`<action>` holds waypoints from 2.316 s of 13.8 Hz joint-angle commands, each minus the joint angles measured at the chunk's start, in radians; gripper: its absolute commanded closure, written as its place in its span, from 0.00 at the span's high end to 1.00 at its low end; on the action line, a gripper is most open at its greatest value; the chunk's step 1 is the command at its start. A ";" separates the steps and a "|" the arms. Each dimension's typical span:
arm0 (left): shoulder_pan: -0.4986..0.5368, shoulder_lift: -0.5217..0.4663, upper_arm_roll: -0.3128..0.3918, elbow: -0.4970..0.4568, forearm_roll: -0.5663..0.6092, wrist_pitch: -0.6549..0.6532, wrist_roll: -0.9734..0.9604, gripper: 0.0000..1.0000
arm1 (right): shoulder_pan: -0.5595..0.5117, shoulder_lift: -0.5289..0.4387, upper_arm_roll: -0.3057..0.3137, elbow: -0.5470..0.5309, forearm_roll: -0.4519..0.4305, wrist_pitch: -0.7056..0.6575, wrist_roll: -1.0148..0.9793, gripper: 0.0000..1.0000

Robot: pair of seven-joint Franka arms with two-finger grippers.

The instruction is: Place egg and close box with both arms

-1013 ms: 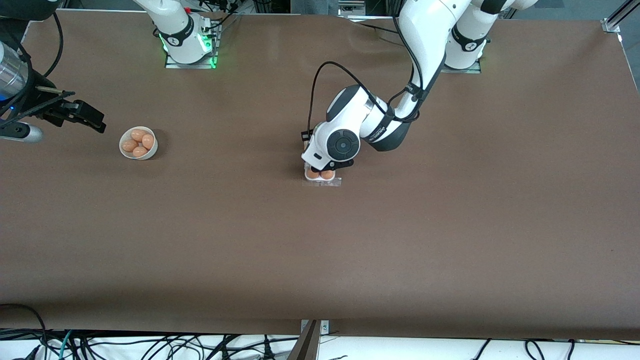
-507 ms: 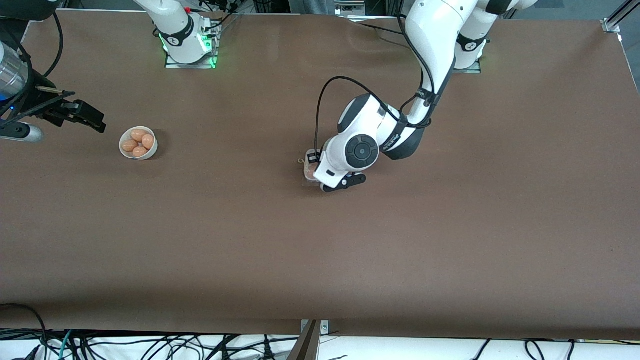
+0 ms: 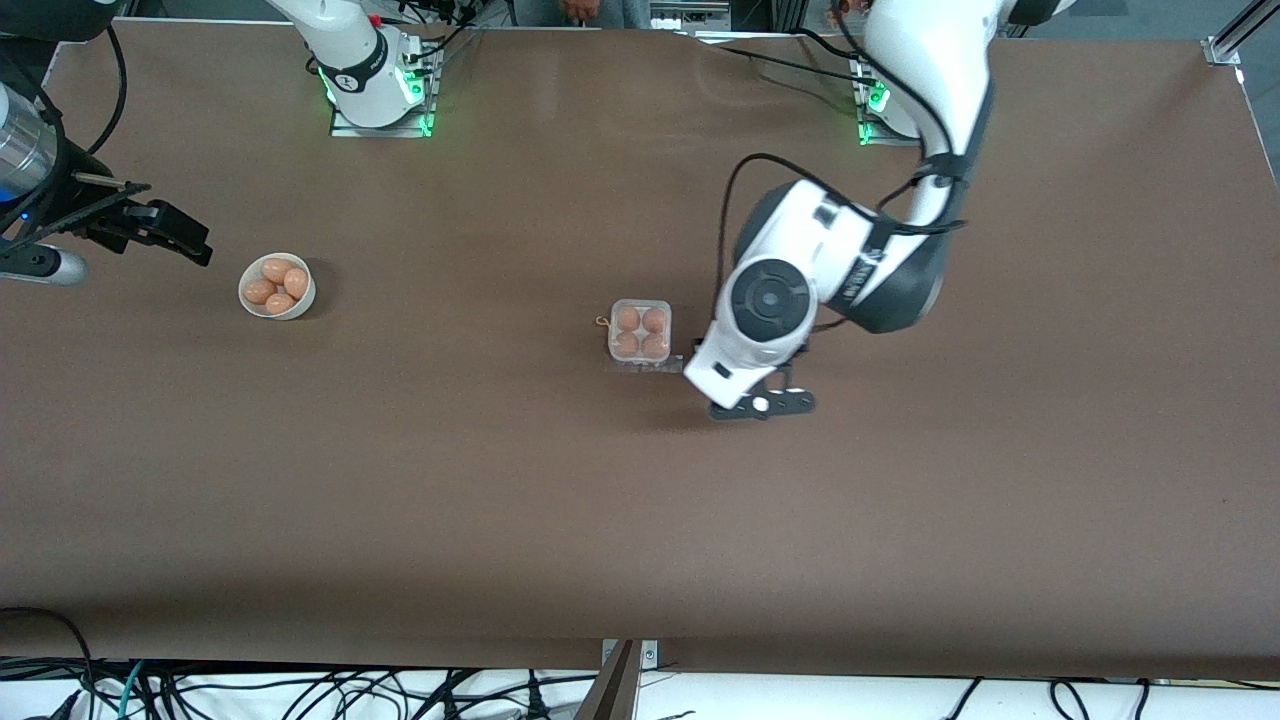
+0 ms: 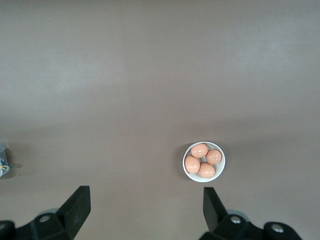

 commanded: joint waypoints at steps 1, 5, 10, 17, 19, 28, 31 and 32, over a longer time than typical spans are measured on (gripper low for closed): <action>0.098 -0.039 0.012 0.028 0.055 -0.053 0.188 0.90 | -0.010 0.000 0.007 0.010 0.017 -0.014 -0.001 1.00; 0.198 -0.073 0.018 0.028 0.149 -0.053 0.311 0.94 | -0.010 0.000 0.007 0.010 0.017 -0.014 -0.001 1.00; 0.267 -0.102 0.044 0.028 0.168 -0.055 0.328 0.99 | -0.010 0.000 0.007 0.010 0.017 -0.014 -0.001 1.00; 0.369 -0.315 0.041 -0.088 0.183 -0.047 0.524 1.00 | -0.010 -0.003 0.008 0.005 0.017 -0.015 -0.004 1.00; 0.435 -0.385 0.036 -0.148 0.124 -0.041 0.581 1.00 | -0.010 -0.003 0.008 0.005 0.017 -0.014 -0.004 1.00; 0.575 -0.665 -0.095 -0.498 0.096 0.069 0.526 1.00 | -0.008 -0.001 0.008 0.002 0.017 -0.014 -0.004 1.00; 0.565 -0.682 -0.106 -0.516 0.097 0.063 0.480 1.00 | -0.008 -0.001 0.010 0.002 0.012 -0.014 -0.003 1.00; 0.560 -0.679 -0.106 -0.516 0.099 0.063 0.480 1.00 | -0.008 -0.001 0.010 0.002 0.012 -0.012 -0.003 1.00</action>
